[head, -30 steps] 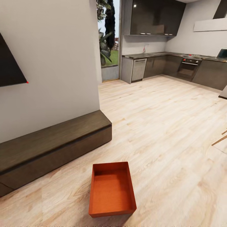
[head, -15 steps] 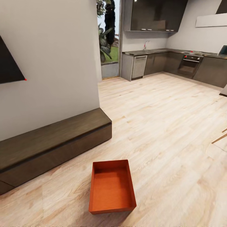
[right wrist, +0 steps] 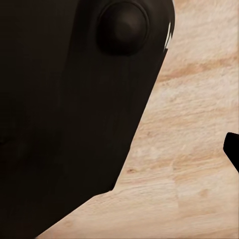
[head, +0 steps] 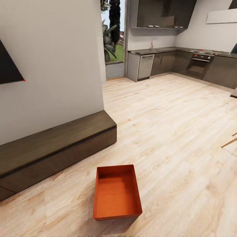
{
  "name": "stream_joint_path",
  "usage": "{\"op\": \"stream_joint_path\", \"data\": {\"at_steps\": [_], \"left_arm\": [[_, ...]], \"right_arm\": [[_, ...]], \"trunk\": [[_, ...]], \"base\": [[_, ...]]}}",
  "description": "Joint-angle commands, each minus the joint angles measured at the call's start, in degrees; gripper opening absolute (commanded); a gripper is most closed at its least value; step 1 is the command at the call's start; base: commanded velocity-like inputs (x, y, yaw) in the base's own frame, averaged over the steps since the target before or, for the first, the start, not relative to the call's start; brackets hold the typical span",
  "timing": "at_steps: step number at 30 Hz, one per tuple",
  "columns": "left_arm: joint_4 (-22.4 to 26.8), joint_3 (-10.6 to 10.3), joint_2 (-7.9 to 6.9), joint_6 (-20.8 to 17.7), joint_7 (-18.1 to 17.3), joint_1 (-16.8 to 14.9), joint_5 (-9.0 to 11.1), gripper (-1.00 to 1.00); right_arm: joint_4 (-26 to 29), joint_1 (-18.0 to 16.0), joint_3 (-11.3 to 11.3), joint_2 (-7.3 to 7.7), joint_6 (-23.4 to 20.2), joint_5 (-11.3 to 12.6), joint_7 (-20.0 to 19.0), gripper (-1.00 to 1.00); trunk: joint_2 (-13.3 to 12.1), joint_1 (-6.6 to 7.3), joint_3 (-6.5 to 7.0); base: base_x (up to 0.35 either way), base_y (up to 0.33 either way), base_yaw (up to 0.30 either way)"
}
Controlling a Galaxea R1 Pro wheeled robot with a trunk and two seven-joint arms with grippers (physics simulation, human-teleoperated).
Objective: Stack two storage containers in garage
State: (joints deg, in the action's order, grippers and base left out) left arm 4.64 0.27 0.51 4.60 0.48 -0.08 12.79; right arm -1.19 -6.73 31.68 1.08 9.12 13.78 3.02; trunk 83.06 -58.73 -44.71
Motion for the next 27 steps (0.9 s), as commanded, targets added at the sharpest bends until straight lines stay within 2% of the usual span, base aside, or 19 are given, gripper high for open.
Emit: {"op": "stream_joint_path", "data": {"at_steps": [1, 27], "left_arm": [[0.00, -0.01, 0.01, 0.15, 0.05, -0.01, 0.31, 1.00], [-0.02, -0.01, 0.01, 0.15, 0.05, -0.01, 0.31, 1.00]], "right_arm": [[-0.13, -0.04, 0.49, -0.02, 0.28, 0.48, 0.04, 1.00], [-0.13, -0.04, 0.49, -0.02, 0.28, 0.49, 0.01, 1.00]], "trunk": [[0.02, 0.00, -0.13], [0.02, 0.00, -2.44]], "base": [[0.000, 0.000, 0.000], [0.000, 0.000, 0.000]]}}
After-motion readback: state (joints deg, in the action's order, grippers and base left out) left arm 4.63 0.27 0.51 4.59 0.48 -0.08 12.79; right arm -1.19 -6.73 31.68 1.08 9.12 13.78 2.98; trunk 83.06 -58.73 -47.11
